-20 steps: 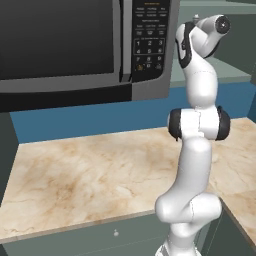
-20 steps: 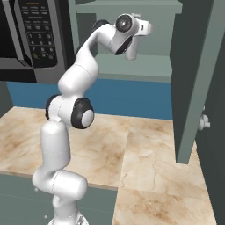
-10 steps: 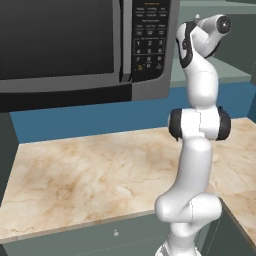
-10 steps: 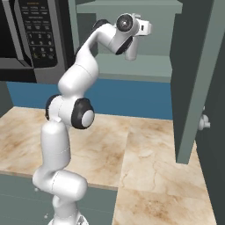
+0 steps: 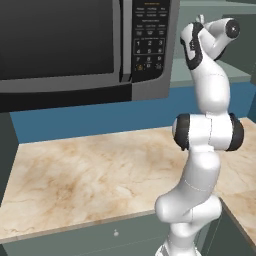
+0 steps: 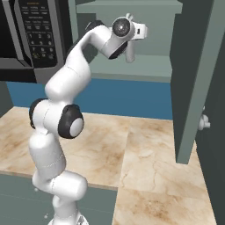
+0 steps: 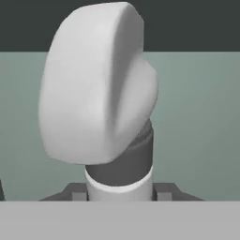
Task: Move the cutting board and knife to the sink. Then move spray from the cabinet to the counter.
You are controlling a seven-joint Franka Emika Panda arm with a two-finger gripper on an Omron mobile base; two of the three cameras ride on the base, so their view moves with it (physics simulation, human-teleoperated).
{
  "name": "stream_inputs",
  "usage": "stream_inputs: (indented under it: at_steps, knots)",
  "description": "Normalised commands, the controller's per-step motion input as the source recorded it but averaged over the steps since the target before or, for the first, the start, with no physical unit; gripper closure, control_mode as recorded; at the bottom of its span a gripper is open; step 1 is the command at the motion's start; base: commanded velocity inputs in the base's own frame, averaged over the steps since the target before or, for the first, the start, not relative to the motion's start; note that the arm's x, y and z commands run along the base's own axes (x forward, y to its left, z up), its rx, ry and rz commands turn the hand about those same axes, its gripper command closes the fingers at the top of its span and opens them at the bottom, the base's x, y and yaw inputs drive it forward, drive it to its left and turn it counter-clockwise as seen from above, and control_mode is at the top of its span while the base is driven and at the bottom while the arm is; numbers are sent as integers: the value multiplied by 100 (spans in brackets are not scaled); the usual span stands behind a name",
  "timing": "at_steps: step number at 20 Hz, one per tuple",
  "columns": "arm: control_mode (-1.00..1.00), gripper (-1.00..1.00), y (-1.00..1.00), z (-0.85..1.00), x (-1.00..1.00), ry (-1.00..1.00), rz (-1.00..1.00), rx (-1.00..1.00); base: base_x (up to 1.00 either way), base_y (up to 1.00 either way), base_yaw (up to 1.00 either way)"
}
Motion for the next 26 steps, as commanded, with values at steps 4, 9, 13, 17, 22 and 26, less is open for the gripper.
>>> stream_inputs:
  at_steps: [4, 9, 13, 17, 22, 26]
  knots:
    - [-100, 100, 0, -2, -90, -5, 7, 0, 0, 0, 0]
    - [-100, 100, 0, 9, -100, -1, 9, 0, 0, 0, 0]
    - [-100, 100, 0, 32, -100, 2, 15, 0, 0, 0, 0]
    - [-100, 100, 0, 29, -97, 13, 20, 0, 0, 0, 0]
    - [-100, 100, 17, 7, -87, 16, 22, 0, 0, 0, 0]
    - [-100, 100, 57, -6, -74, 23, 19, -4, 0, 0, 0]
